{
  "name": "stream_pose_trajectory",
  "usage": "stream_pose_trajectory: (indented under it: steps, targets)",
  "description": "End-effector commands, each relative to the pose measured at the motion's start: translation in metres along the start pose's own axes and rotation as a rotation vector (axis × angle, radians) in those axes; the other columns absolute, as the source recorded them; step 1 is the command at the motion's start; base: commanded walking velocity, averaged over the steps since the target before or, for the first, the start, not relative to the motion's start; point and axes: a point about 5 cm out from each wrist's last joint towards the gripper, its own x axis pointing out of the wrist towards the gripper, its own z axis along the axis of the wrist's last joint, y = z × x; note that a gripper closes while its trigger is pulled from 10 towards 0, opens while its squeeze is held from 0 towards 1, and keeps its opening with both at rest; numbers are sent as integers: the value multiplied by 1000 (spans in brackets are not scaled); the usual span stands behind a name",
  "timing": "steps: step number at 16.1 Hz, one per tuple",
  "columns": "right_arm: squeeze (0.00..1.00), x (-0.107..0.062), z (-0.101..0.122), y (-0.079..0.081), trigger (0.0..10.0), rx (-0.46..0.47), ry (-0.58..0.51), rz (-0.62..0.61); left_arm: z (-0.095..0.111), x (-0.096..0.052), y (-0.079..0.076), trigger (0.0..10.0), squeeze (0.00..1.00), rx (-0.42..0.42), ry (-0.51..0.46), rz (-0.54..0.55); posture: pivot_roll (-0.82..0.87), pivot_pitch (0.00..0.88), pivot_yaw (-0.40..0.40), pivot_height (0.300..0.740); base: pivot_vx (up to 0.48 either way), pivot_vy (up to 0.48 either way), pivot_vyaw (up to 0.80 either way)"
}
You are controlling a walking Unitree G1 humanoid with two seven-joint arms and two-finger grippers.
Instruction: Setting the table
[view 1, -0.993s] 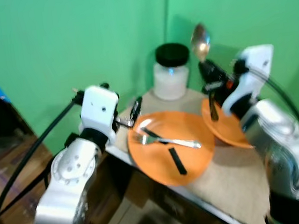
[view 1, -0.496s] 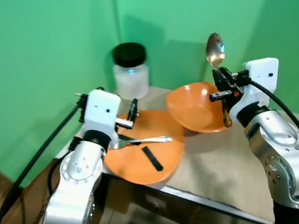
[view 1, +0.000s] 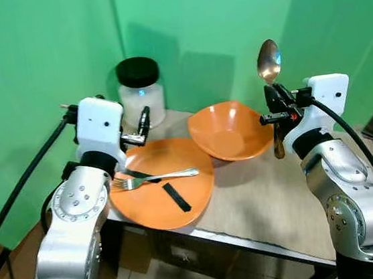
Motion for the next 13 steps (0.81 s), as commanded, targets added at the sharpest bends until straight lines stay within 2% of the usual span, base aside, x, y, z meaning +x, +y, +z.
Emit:
stream_pose_trajectory:
  steps: [1, 3, 5, 7, 10, 13]
  targets:
    - [0, -4, -5, -8, 10000, -7, 17, -21, -2, -2, 6, 10000, 553, -1, 4, 19, -7, 0, -44, 740, 0, 0, -800]
    - [0, -13, -14, -25, 10000, -59, 50, -2, -7, -4, 15, 10000, 549, 1, 21, 40, -9, 0, -42, 740, 0, 0, -800]
    - [0, -18, -19, -36, 10000, -109, 83, 33, -8, -3, 13, 10000, 553, -1, 26, 27, -13, 0, -34, 740, 0, 0, -800]
    - [0, -17, -16, -41, 10000, -134, 81, 44, -12, -5, 10, 10000, 549, 6, 39, 18, -14, 0, -44, 740, 0, 0, -800]
    - [0, -15, -18, -28, 10000, -68, 61, -27, -16, -11, 6, 10000, 557, -9, 53, 23, -8, 0, -49, 740, 0, 0, -800]
    - [0, -17, -19, -19, 10000, -74, 46, -47, -15, -11, 4, 10000, 561, -13, 48, 15, -22, 12, -40, 740, 0, 0, -800]
